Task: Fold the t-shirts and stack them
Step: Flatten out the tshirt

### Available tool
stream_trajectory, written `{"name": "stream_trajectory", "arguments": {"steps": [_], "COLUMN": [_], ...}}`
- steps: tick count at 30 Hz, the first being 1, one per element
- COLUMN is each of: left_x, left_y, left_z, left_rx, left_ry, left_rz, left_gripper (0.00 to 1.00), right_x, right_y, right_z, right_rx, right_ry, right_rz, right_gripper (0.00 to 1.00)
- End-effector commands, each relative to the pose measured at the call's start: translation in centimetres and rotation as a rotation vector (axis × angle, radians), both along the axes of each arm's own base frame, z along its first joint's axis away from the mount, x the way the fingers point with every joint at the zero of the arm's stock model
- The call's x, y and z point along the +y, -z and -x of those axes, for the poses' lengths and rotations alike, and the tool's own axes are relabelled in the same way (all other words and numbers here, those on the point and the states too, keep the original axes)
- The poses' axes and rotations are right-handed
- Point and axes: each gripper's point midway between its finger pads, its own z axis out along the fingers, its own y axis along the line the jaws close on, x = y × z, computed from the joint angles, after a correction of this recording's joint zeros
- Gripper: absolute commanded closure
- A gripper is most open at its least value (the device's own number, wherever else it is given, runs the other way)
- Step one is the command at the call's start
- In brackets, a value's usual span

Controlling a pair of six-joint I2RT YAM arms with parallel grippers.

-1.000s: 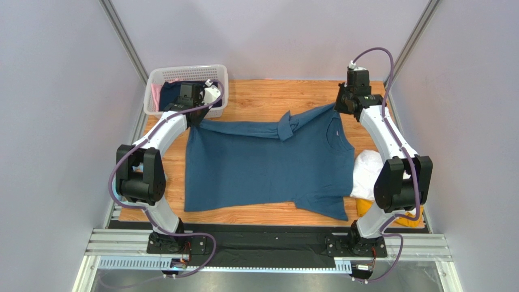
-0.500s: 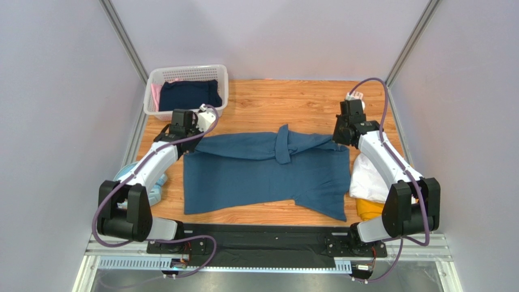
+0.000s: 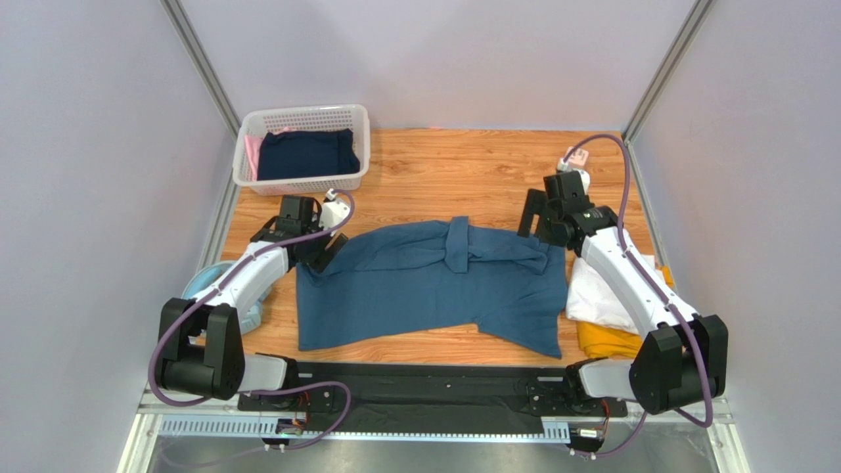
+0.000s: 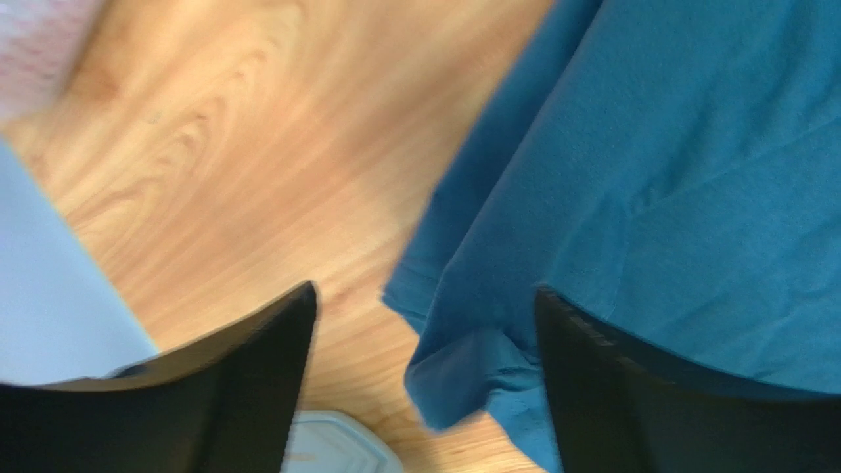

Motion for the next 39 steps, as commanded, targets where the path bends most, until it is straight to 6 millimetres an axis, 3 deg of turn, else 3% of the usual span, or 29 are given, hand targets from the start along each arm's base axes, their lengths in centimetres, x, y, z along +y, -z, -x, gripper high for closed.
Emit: {"name": "stream_trajectory", "arguments": {"steps": [1,2,4,6,9,11,14,17,19,21,23,25,27,28,33,39], "left_x": [0.1,0.1,-0.4,-1.5,-3.4,-3.7,-2.8,-2.5,-2.5,-2.3,-1.9,-1.3,-0.9,-0.8,-0.6,0.9], "left_y": [-5.3,-6.9,-8.1,-9.4,-7.8,-5.3,-2.5,-0.8,-0.4,-0.3,-0.3,-0.5,-0.5,-0.7,-1.5,-1.8], "left_z": [-3.6,-4.3,-4.5,-4.5,-2.8,-1.1,0.8,2.8,3.6,4.3,4.4,3.9,3.4,2.8,1.2,-0.7], "left_rx": [-0.150,-0.187,-0.196,-0.195,-0.101,-0.041,0.008,0.042,0.051,0.047,0.025,-0.003,-0.023,-0.043,-0.056,-0.065], "left_ry": [-0.037,-0.045,-0.055,-0.032,0.019,0.054,0.049,0.053,0.055,0.050,0.036,0.020,0.003,0.001,-0.031,-0.079], "left_rz": [0.012,0.019,0.054,0.112,0.164,0.125,0.090,0.087,0.093,0.094,0.080,0.052,0.030,0.026,0.020,0.010], "left_gripper": [0.05,0.00,0.00,0.00,0.01,0.09,0.20,0.25,0.25,0.19,0.06,0.04,0.04,0.04,0.04,0.05], "right_x": [4.7,6.1,8.4,9.3,10.7,11.2,11.4,11.2,11.4,12.3,13.8,16.2,17.3,17.8,19.3,19.5], "right_y": [-4.7,-4.6,-3.9,-2.4,-0.2,1.0,2.8,3.6,4.1,4.2,4.1,3.6,4.5,4.1,5.6,7.1], "right_z": [-4.1,-4.4,-5.2,-5.8,-6.3,-6.5,-6.3,-6.2,-6.3,-6.7,-7.1,-7.6,-8.0,-8.8,-10.6,-12.2], "right_rx": [-0.130,-0.132,-0.114,-0.080,-0.042,-0.019,0.017,0.022,0.031,0.039,0.035,0.033,0.061,0.048,0.065,0.083], "right_ry": [-0.108,-0.148,-0.205,-0.219,-0.233,-0.233,-0.236,-0.239,-0.247,-0.265,-0.297,-0.353,-0.372,-0.376,-0.411,-0.418], "right_rz": [-0.065,-0.068,-0.059,-0.045,-0.079,-0.096,-0.102,-0.087,-0.085,-0.119,-0.177,-0.250,-0.267,-0.280,-0.292,-0.255], "right_gripper": [0.08,0.08,0.09,0.09,0.10,0.11,0.13,0.15,0.15,0.16,0.16,0.16,0.16,0.16,0.22,0.24]}}
